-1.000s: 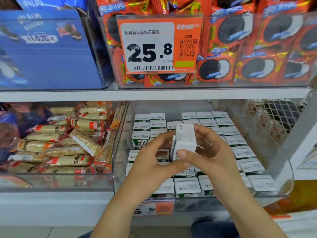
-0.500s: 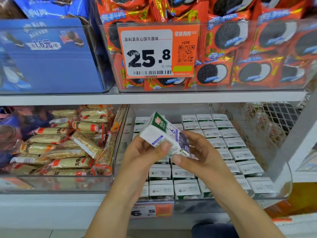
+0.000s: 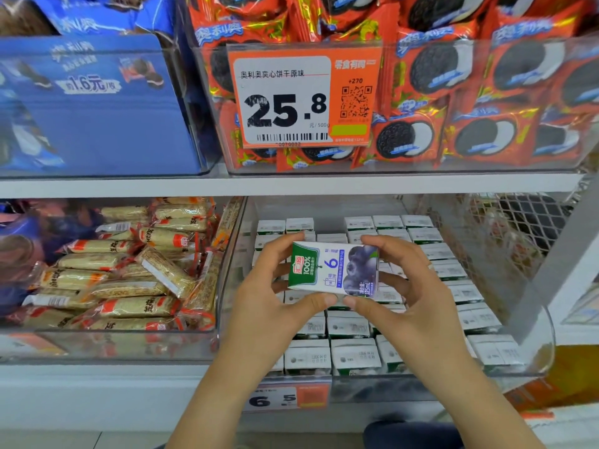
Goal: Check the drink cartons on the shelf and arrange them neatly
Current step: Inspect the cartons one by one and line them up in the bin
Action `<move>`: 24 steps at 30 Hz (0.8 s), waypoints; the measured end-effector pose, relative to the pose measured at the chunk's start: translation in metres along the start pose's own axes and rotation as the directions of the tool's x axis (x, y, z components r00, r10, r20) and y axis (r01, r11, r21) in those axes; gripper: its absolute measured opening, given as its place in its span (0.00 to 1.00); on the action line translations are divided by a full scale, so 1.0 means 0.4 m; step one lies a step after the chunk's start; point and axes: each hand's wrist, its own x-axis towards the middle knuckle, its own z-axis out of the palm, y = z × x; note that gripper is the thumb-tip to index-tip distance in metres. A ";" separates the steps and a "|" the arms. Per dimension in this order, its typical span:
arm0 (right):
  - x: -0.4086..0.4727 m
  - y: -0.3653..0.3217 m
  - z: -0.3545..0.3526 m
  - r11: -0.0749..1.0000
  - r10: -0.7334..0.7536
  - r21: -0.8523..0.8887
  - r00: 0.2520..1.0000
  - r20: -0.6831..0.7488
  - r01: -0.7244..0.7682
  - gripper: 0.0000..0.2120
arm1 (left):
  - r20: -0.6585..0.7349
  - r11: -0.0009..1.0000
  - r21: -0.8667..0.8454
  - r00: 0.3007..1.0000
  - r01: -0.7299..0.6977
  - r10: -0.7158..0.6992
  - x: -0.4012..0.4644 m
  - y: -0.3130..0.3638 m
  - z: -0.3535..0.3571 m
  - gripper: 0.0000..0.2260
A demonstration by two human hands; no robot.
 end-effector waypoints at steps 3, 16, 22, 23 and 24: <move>-0.001 0.001 0.003 0.997 -0.043 -0.065 0.999 -0.005 0.042 0.31 | 0.005 1.000 0.028 1.000 0.006 -0.006 0.001 -0.007 0.000 0.30; -0.010 -0.011 0.009 0.992 -0.090 -0.100 0.985 -0.146 0.076 0.28 | 0.350 0.953 -0.151 0.916 0.263 -0.198 -0.005 -0.013 0.034 0.29; -0.012 -0.016 0.013 0.982 -0.150 -0.141 0.975 -0.165 0.127 0.29 | 0.401 0.905 -0.250 0.888 0.344 -0.227 0.002 -0.005 0.041 0.31; -0.012 -0.017 0.013 0.989 -0.125 -0.106 0.977 -0.173 0.107 0.28 | 0.384 0.905 -0.258 0.896 0.338 -0.224 0.001 -0.003 0.040 0.31; -0.010 -0.019 0.011 0.996 -0.081 -0.048 0.979 -0.186 0.073 0.27 | 0.362 0.907 -0.267 0.906 0.327 -0.220 0.000 -0.003 0.037 0.31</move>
